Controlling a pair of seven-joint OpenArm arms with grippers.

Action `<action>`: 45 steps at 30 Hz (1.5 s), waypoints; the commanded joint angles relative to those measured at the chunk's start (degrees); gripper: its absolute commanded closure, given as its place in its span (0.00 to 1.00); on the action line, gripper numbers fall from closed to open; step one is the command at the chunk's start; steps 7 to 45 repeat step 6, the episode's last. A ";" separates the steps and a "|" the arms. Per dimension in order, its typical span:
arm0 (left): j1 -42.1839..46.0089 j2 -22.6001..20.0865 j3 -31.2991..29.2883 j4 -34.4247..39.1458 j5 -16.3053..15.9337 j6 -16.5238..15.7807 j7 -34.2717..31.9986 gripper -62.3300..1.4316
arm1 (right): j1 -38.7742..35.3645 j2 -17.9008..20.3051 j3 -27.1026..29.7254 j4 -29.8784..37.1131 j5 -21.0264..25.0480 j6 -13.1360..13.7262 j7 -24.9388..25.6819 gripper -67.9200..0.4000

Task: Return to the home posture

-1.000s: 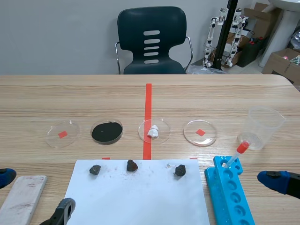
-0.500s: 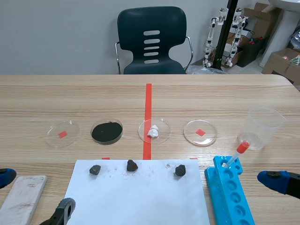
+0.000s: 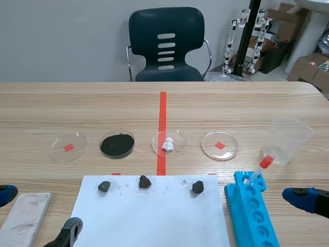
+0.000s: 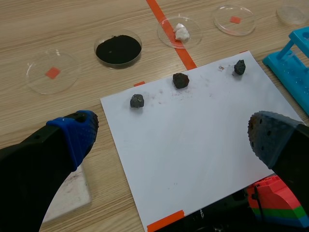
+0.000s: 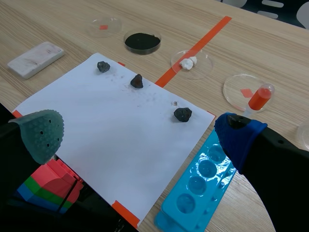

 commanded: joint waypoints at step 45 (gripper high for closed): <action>-0.17 0.42 0.26 0.24 -0.20 0.09 -0.76 0.00 | 0.04 -0.02 0.15 1.40 0.44 0.20 0.87 0.00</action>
